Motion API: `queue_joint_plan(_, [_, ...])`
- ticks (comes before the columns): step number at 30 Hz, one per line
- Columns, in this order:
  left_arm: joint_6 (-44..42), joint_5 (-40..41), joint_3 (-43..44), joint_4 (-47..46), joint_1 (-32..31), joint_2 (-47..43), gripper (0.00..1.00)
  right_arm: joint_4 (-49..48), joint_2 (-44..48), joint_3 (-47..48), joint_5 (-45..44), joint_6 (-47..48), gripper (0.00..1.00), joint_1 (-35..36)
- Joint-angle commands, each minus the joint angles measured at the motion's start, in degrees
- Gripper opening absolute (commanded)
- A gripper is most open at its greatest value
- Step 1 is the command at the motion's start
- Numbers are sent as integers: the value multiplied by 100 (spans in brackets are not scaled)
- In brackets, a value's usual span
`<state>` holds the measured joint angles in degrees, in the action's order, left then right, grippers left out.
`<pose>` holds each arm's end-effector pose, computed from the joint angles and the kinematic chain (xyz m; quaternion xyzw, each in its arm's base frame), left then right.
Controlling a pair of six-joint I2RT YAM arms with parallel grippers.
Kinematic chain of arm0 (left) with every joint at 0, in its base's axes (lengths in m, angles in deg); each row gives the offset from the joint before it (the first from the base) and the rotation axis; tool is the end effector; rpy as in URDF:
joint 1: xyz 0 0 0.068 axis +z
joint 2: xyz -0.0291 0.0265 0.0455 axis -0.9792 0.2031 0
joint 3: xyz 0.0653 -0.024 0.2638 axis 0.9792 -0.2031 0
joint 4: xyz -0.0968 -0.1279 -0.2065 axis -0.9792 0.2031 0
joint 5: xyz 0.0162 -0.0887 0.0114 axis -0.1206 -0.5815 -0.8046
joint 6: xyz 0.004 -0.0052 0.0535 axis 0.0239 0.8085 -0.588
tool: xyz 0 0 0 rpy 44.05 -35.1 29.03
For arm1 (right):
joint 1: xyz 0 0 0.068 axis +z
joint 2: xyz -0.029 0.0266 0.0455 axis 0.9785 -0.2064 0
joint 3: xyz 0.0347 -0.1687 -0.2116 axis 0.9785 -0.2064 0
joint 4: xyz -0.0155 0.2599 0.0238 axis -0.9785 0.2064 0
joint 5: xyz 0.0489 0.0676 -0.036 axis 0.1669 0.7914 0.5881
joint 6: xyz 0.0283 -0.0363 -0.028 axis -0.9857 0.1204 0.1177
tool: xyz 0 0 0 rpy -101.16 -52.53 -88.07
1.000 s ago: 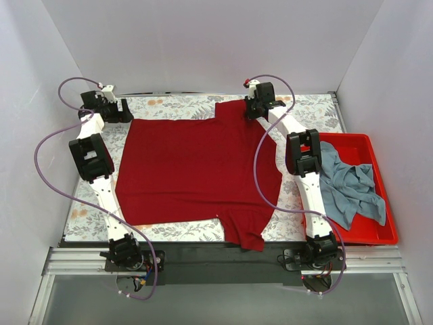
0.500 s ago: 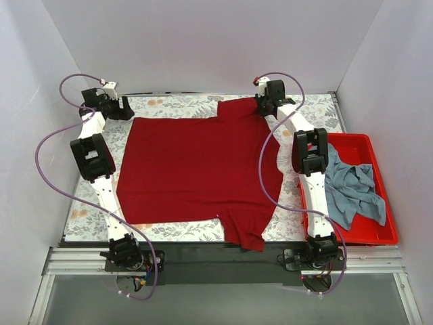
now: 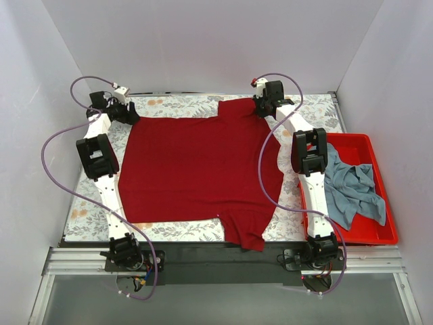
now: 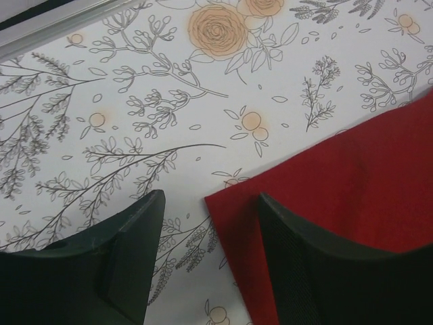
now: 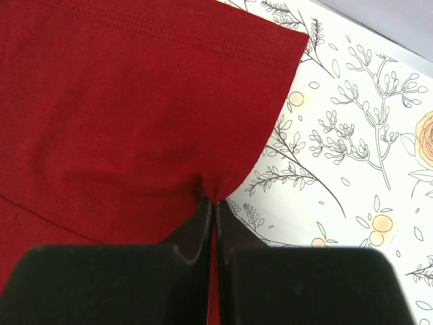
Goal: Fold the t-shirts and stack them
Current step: Fold the tshirt
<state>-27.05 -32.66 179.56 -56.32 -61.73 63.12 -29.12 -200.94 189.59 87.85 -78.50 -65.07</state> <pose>0.5560 0.1410 0.1344 -0.0776 0.8692 -0.3042 0.3819 0.5664 0.1349 0.1641 -0.2084 0.8662 0.0569 0.4507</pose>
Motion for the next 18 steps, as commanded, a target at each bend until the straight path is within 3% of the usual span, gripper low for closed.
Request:
queue_joint_plan(1, [-291,-320,234,23,-117,-27,55,-166,301,16,64,73,1,8])
queue_joint_plan(8, [-450,14,208,23,-214,131,47,-157,318,-10,55,125,1,8])
queue_joint_plan(11, [-476,67,138,23,-214,140,37,-157,318,-2,81,134,1,8])
queue_joint_plan(16, [-424,-55,102,-73,-214,105,8,-166,327,130,160,187,1,8])
queue_joint_plan(18, [-345,-91,50,-187,-214,70,3,-175,353,174,178,240,1,8])
